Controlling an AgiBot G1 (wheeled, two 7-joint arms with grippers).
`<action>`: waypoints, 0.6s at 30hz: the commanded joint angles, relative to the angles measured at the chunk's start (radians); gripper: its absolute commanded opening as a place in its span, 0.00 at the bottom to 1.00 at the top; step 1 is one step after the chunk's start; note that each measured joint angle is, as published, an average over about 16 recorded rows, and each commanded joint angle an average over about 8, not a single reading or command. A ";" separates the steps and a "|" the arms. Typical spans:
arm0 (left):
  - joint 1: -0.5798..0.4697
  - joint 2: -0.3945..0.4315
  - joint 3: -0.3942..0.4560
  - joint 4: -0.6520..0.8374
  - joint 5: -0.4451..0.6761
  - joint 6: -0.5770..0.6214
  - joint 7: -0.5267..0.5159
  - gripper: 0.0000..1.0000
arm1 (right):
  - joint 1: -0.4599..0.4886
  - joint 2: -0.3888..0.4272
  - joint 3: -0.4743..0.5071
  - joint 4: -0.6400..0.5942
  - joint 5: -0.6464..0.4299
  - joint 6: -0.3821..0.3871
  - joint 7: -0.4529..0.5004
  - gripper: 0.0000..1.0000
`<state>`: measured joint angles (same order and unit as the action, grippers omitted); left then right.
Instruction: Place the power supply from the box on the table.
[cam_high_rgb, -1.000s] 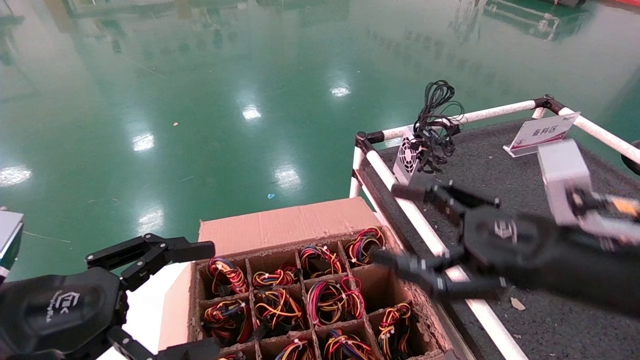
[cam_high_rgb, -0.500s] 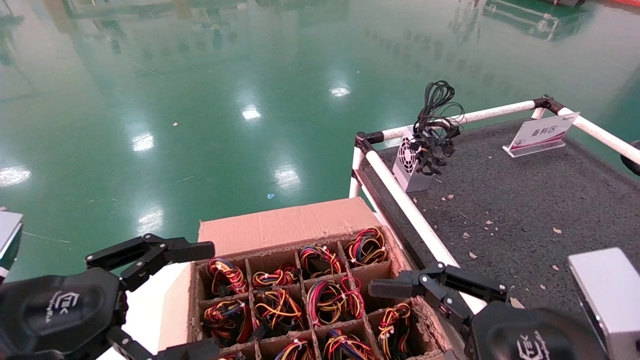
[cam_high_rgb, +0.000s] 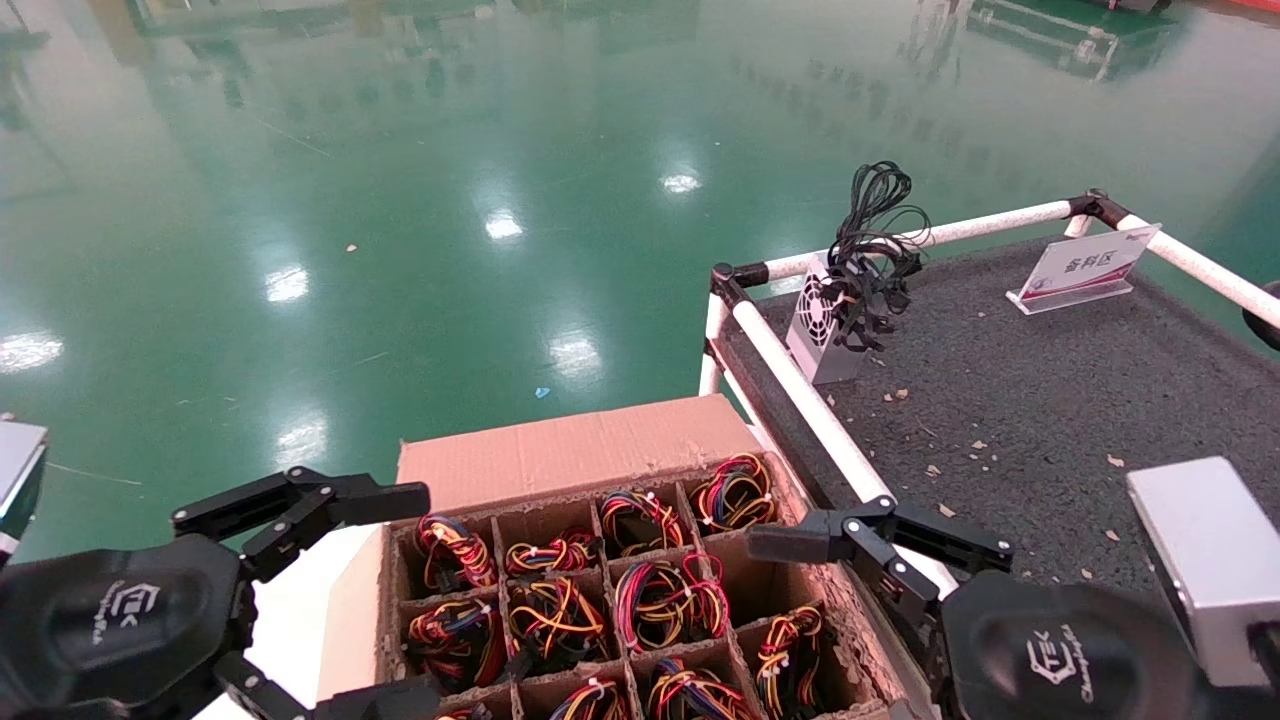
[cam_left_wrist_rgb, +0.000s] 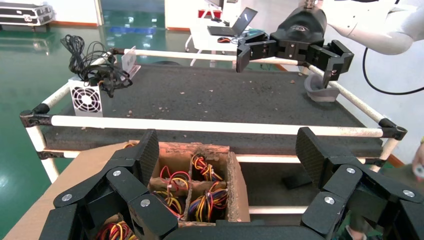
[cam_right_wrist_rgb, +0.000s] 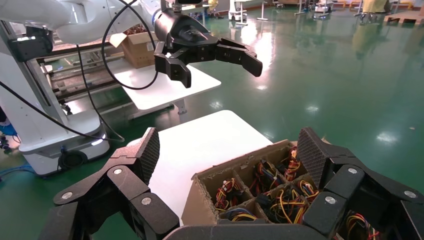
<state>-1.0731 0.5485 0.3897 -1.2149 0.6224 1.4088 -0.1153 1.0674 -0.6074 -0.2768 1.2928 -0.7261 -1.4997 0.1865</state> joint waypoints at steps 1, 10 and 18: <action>0.000 0.000 0.000 0.000 0.000 0.000 0.000 1.00 | 0.002 -0.001 -0.001 -0.003 -0.001 0.001 0.000 1.00; 0.000 0.000 0.000 0.000 0.000 0.000 0.000 1.00 | 0.007 -0.003 -0.002 -0.009 -0.004 0.004 0.001 1.00; 0.000 0.000 0.000 0.000 0.000 0.000 0.000 1.00 | 0.009 -0.004 -0.003 -0.011 -0.005 0.005 0.001 1.00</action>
<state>-1.0731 0.5485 0.3897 -1.2149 0.6224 1.4089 -0.1152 1.0758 -0.6117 -0.2797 1.2818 -0.7308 -1.4946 0.1875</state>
